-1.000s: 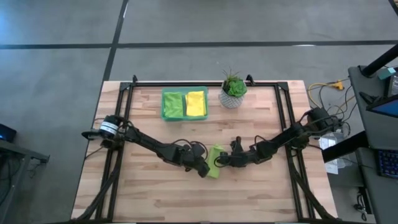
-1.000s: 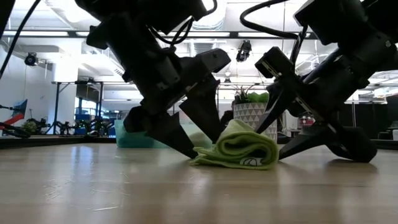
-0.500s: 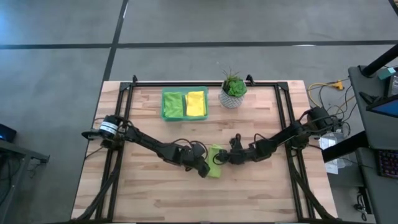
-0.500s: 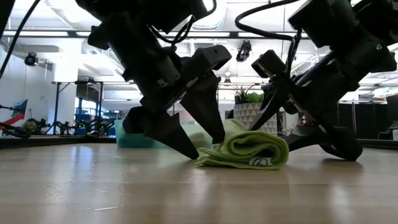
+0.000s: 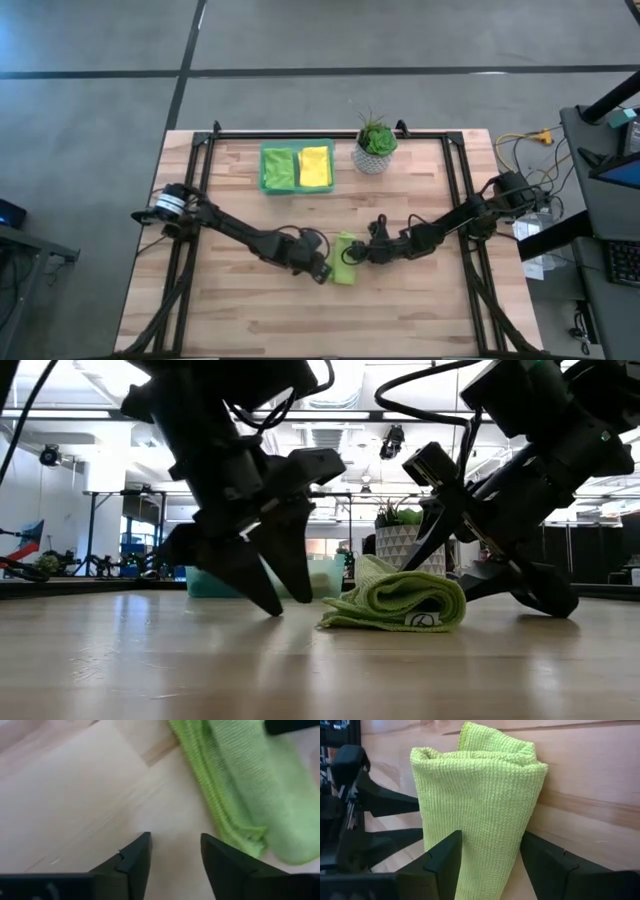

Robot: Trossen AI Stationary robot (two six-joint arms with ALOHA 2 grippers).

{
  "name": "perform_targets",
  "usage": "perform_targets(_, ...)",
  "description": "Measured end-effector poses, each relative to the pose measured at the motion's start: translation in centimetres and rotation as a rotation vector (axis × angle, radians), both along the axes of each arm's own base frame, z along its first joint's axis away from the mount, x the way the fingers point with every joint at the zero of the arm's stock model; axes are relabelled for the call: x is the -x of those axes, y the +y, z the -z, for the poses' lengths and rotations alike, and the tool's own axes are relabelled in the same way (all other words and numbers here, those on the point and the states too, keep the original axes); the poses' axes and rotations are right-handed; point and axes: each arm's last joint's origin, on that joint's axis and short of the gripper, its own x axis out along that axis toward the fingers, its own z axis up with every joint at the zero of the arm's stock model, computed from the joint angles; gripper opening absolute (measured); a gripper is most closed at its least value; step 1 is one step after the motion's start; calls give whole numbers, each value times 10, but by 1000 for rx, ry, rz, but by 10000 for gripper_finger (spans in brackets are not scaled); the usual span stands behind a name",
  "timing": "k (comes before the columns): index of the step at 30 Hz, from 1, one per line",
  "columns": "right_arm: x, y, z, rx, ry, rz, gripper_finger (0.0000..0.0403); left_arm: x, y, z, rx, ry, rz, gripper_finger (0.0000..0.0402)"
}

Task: Fold microfiber towels
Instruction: Put the folded light green microfiber towel into the light blue bin

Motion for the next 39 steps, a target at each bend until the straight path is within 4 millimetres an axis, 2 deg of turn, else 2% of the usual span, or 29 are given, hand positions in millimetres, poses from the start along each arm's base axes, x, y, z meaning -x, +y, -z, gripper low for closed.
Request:
perform_targets(7,-4,2,3,14,19,-25,191,-13,-5,26,77,-45,33,120)
perform_targets(12,-12,6,2,59,17,-88,178,-20,-8,32,131,-84,57,97)
perform_targets(16,-16,8,-2,105,8,-153,129,-20,-8,32,132,-84,58,82)
perform_targets(21,-18,8,-3,177,-1,-195,35,-18,-8,33,128,-74,61,77)
perform_targets(25,-18,8,-5,219,-13,-220,14,-10,-6,20,119,-32,67,76)
perform_targets(30,-20,7,-19,267,-81,-256,11,21,0,-14,-11,44,22,76)
perform_targets(33,-26,3,-32,332,-127,-284,10,53,9,-32,-158,153,-59,76)
perform_targets(36,-40,-11,-50,397,-164,-305,10,70,13,-60,-193,66,-165,76)
perform_targets(39,-58,-36,-69,448,-210,-326,10,92,18,-70,-213,62,-184,76)
